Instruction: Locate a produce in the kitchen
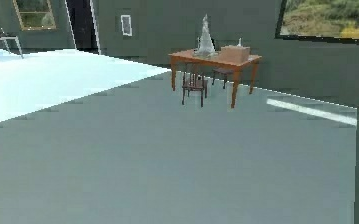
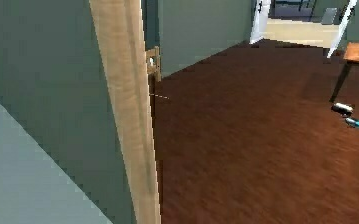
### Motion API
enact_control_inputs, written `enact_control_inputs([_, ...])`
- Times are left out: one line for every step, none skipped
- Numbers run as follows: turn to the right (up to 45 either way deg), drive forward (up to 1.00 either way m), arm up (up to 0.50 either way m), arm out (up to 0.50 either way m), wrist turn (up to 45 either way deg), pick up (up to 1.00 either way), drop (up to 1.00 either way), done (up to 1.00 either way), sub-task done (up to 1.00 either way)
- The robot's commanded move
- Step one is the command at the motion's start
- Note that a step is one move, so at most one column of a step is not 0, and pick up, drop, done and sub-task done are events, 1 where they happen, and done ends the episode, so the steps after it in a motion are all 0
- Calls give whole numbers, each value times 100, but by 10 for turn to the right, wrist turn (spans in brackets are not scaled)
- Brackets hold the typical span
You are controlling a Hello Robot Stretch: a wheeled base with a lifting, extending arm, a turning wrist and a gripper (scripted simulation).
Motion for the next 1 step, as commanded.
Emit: enact_control_inputs([-120,0,0,0,0,0,0,0,0])
